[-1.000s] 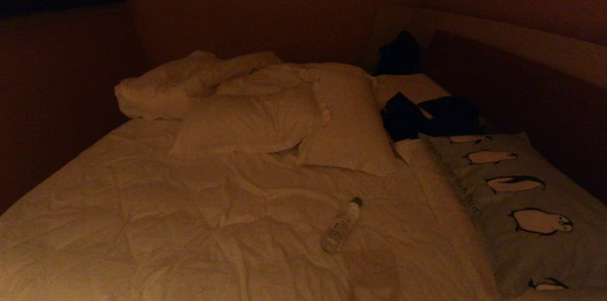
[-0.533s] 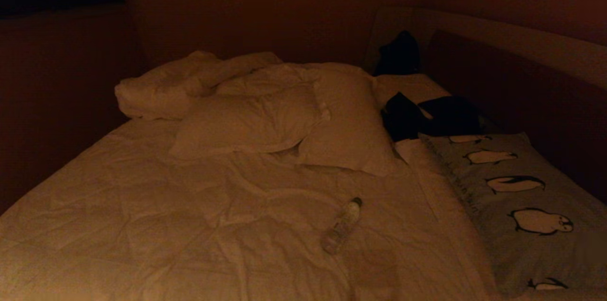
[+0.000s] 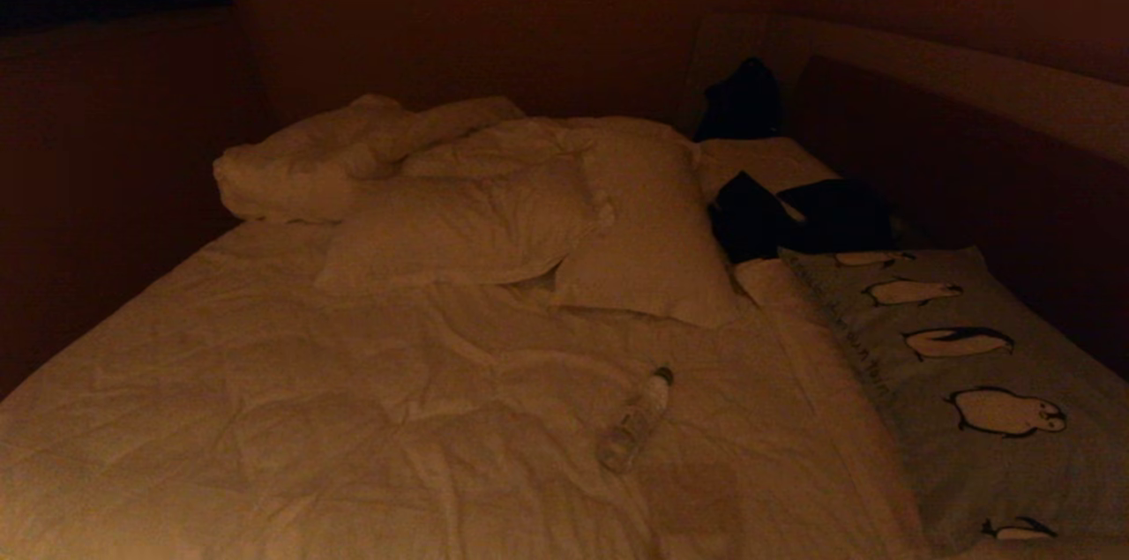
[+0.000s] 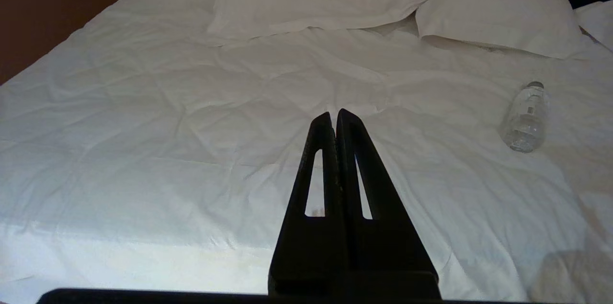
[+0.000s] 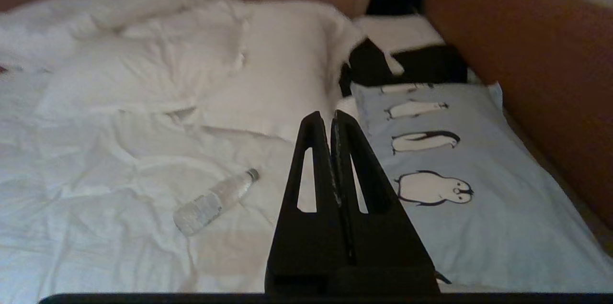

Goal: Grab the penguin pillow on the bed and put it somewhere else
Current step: Pick up the pillow

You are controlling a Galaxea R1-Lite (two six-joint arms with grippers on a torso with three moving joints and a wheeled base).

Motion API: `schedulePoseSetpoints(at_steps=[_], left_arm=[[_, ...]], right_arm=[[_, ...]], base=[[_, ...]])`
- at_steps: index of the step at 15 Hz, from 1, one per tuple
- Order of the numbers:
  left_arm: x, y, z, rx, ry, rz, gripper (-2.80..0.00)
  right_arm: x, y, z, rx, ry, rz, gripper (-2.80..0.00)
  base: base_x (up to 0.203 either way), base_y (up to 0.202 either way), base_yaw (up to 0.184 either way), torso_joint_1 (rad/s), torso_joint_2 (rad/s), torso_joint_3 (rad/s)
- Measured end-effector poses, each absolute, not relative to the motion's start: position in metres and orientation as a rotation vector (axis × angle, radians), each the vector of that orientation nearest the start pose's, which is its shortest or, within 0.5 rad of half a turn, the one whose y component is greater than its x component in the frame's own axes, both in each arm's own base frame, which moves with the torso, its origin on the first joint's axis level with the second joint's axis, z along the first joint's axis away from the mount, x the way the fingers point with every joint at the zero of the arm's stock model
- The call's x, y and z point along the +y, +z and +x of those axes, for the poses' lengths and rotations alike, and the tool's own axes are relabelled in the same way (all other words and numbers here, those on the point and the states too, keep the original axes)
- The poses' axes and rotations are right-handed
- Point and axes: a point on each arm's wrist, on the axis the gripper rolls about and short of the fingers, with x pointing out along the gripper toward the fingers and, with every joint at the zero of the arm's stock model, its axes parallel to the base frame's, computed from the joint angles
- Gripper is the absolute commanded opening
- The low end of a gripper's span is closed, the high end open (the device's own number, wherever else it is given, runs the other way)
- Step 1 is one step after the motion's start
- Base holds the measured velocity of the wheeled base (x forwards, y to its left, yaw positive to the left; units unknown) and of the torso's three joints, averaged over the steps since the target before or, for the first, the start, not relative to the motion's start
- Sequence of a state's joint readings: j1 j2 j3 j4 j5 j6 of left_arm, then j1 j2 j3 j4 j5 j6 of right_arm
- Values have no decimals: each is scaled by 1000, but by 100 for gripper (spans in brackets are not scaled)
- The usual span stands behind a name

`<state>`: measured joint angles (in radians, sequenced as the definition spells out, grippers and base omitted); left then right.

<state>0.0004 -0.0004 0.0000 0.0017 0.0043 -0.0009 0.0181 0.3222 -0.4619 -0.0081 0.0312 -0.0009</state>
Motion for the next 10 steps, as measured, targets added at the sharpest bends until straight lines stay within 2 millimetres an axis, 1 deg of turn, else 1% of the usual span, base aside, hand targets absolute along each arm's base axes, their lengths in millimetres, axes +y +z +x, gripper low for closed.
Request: schedulePoseSetpoints(at_steps=[2,6,8,10], left_arm=[[0,75,-23,1,5,-1,-280],[0,75,-23,1,5,-1,-280],[0,75,-23,1,5,-1,-280],[0,75,-23,1,4,-1,-280]], right_arm=[[0,226,-3,-99,31,-1,-280],[0,260,37,-21,-21,1,-280],[-1,275,57,3,-50,0,-280],[-1,284,80,41,-74,-5,-280]], base=[[0,0,0,0,0,0],[0,0,0,0,0,0],[0,0,0,0,0,0],[0,0,0,0,0,0]])
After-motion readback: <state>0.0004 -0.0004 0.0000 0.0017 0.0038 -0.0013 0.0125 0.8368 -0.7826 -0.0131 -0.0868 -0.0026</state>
